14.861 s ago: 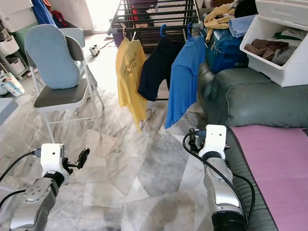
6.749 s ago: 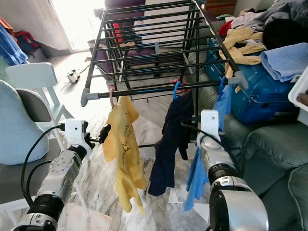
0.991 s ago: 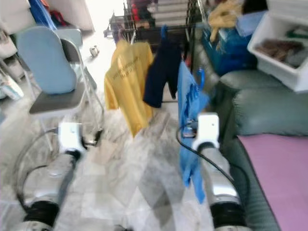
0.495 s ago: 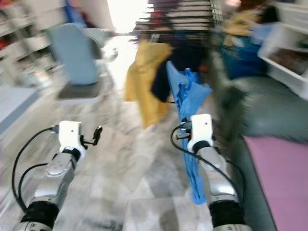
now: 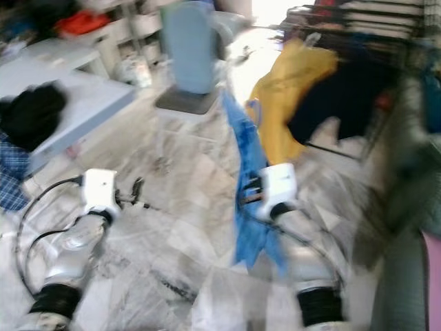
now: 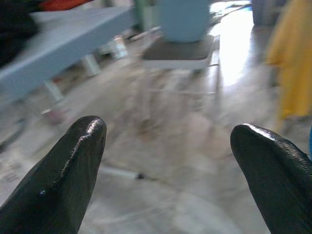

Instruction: Hang hanger

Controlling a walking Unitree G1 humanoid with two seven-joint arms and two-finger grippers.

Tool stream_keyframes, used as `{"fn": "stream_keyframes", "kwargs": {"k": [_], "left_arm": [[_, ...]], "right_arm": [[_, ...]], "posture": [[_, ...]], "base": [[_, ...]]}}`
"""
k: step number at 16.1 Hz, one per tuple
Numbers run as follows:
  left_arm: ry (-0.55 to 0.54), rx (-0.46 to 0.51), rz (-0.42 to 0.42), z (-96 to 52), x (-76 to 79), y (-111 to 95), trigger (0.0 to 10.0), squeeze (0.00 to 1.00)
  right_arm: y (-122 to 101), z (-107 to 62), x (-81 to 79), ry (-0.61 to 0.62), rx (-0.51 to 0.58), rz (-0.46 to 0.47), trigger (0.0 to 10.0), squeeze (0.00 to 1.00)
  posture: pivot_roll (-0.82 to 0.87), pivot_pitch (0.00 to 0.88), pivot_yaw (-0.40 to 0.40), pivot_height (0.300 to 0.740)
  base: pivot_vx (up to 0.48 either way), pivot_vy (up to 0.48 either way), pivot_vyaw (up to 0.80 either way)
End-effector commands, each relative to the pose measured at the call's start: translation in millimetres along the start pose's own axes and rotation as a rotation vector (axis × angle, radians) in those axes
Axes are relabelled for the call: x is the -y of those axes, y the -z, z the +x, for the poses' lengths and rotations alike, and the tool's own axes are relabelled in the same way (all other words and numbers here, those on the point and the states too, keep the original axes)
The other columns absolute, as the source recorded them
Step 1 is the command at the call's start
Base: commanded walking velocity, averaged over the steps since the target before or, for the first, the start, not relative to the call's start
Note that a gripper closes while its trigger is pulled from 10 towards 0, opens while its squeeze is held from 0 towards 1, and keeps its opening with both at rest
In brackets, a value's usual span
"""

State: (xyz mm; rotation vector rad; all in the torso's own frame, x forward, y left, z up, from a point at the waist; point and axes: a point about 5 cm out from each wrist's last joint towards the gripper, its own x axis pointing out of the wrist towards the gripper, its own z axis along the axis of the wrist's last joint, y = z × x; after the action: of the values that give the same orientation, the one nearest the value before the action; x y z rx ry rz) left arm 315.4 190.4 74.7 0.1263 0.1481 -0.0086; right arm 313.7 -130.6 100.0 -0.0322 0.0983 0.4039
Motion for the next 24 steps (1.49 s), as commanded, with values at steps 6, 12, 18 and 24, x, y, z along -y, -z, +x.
{"fn": "stream_keyframes", "kwargs": {"k": [6, 12, 18, 24], "left_arm": [[0.108, 0.033, 0.012, 5.5, 21.2, -8.8, 10.0, 0.00], [0.276, 0.078, 0.005, 10.0, 52.6, -21.9, 10.0, 0.00], [0.230, 0.077, 0.017, 18.3, 53.6, -24.5, 10.0, 0.00], [0.074, 0.075, -0.006, 28.2, 30.4, -28.2, 10.0, 0.00]], "right_arm": [[-39.0, 8.0, -21.5, -0.246, 0.111, 0.024, 10.0, 0.00], [-63.2, 6.3, -45.3, -0.443, 0.142, 0.028, 10.0, 0.00], [-90.4, -13.1, -65.1, -0.709, 0.136, 0.058, 10.0, 0.00], [-89.4, -37.4, -61.3, -0.851, 0.032, 0.002, 10.0, 0.00]], "posture": [[-0.13, 0.000, 0.075, 0.740], [-0.14, 0.000, 0.073, 0.740], [-0.16, 0.000, 0.079, 0.740], [-0.17, 0.000, 0.091, 0.740]], "base": [[0.000, 0.000, 0.80], [0.000, 0.000, 0.67], [0.000, 0.000, 0.00], [0.000, 0.000, 0.00]]}}
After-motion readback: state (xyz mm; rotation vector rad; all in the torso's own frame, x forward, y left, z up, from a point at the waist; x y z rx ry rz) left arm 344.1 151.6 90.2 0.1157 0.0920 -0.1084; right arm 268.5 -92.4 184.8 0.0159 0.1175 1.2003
